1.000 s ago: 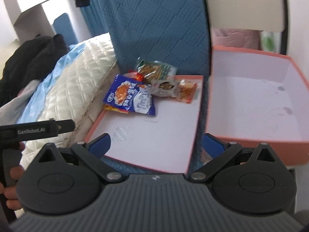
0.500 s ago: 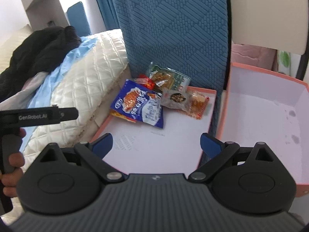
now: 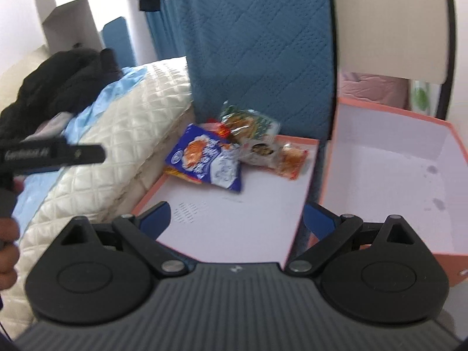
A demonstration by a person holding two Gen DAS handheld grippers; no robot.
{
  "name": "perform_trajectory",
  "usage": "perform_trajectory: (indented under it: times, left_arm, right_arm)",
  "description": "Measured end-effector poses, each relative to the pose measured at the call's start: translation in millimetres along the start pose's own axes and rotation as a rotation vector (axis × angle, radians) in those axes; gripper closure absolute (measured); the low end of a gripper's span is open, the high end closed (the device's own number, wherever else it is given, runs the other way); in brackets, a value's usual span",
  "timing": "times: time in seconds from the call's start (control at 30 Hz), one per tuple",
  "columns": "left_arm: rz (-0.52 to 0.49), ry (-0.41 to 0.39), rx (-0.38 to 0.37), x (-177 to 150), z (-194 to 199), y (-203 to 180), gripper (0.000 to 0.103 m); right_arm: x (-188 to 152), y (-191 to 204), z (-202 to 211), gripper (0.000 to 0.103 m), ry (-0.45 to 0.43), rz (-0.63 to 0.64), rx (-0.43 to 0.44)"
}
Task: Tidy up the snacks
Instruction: 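Move both tools toward the snack packets on the white tray, then lower the right gripper onto the small clear snack packet and close it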
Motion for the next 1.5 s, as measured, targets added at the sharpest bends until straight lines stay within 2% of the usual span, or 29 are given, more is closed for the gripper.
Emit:
perform_trajectory:
  times: [0.2,0.43,0.77,1.13,1.33,1.5]
  left_arm:
    - [0.042,-0.001,0.007,-8.3,19.7,2.4,0.000]
    - [0.078,0.006,-0.001,-14.9,16.6,8.2,0.000]
    - [0.102,0.027,-0.044,-10.5,-23.4,7.0,0.000]
    - [0.106,0.103,-0.114,-18.7,-80.2,-10.0,0.000]
    - [0.094,0.122,-0.110,-24.6,-103.3,-16.8,0.000]
    - [0.134,0.150,-0.112,-27.7,-123.0,-21.4,0.000]
  right_arm:
    - [3.7,1.7,19.8,0.004,-0.028,0.029,0.007]
    - [12.4,1.9,22.6,0.004,-0.036,0.063,0.013]
    - [19.2,-3.8,5.8,0.004,-0.032,0.033,-0.012]
    - [22.5,-15.4,-19.7,0.007,-0.002,-0.010,-0.035]
    - [25.0,-19.7,-32.7,0.011,0.015,-0.006,-0.035]
    - [31.0,-24.6,-49.5,0.013,0.034,0.005,-0.018]
Point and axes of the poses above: each gripper's, at about its wrist camera, not at the fingertips, and z roughly against the way its jaws point, y to its left, x to its top, the point moved 2 cm from there along -z, roughly the way its jaws point, and after that the axes turned 11 degrees about x, right-handed, at the moved point
